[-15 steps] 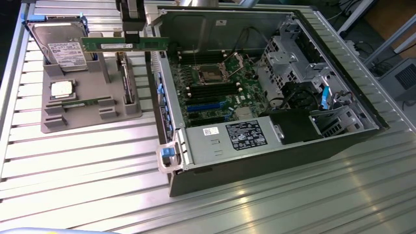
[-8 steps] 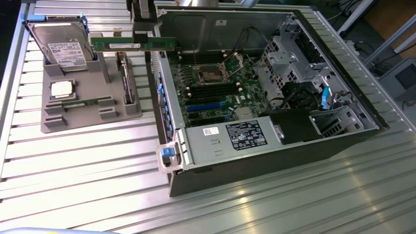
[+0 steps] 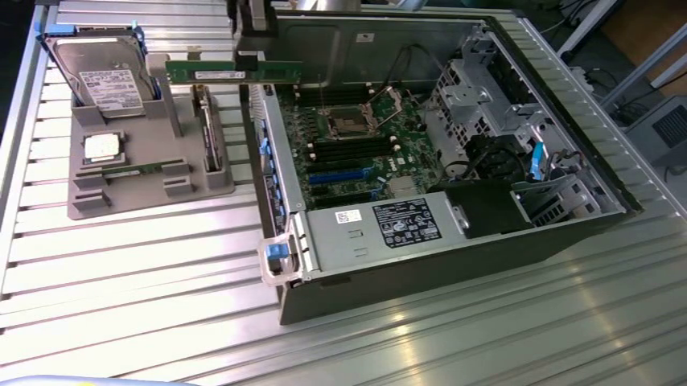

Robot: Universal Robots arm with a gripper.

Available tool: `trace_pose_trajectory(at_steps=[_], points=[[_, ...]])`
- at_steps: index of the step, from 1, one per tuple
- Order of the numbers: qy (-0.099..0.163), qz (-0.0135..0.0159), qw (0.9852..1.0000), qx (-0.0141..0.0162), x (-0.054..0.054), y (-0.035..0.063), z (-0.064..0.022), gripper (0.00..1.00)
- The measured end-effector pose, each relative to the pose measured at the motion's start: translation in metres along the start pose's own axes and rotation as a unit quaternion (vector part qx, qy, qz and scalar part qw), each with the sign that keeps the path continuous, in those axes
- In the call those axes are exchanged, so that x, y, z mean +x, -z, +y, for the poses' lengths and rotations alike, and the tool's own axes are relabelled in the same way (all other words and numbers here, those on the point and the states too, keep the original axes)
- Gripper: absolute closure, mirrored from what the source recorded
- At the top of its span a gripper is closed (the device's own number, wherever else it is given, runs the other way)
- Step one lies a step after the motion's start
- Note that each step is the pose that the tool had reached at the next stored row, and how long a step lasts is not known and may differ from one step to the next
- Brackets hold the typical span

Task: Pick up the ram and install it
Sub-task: 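Pick up the ram and move it above insertion slot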

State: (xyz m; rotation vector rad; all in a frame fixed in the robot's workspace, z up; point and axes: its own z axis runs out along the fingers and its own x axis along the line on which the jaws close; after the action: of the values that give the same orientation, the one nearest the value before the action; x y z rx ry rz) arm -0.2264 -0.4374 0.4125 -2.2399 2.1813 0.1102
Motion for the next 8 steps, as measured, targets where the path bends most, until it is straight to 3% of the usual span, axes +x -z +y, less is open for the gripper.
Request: trace_pose_trajectory(at_steps=[8], points=[[0.000, -0.0001, 1.0000, -0.0028, 0.000, 0.0005, -0.0160, 0.88]])
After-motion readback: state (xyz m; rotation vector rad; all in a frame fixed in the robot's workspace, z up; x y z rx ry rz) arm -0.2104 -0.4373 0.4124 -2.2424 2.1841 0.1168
